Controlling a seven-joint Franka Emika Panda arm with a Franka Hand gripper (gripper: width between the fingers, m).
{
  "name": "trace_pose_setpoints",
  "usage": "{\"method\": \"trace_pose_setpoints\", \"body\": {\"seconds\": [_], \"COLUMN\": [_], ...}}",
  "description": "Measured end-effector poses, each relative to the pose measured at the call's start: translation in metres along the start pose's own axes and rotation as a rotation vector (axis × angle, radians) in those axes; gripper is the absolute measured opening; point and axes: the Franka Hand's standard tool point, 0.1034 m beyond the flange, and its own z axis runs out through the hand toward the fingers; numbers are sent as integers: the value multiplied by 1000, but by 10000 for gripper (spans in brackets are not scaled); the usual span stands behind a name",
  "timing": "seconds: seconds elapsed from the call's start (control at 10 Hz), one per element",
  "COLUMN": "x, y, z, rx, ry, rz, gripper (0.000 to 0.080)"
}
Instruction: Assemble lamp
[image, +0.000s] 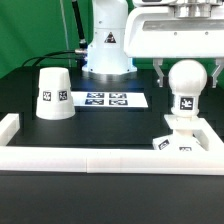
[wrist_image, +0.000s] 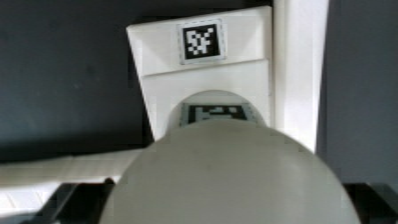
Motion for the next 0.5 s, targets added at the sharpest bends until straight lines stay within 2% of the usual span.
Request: {"method": "trace_pose_setpoints", "body": {"seconds": [0.1, 0.3, 0.5], "x": [1, 13, 13], "y": [0, 0, 0], "z": [0, 1, 2], "rx": [0, -3, -10], "ry": [-2, -22, -25], "rz": [52, 277, 439], "gripper": [578, 579, 580]}}
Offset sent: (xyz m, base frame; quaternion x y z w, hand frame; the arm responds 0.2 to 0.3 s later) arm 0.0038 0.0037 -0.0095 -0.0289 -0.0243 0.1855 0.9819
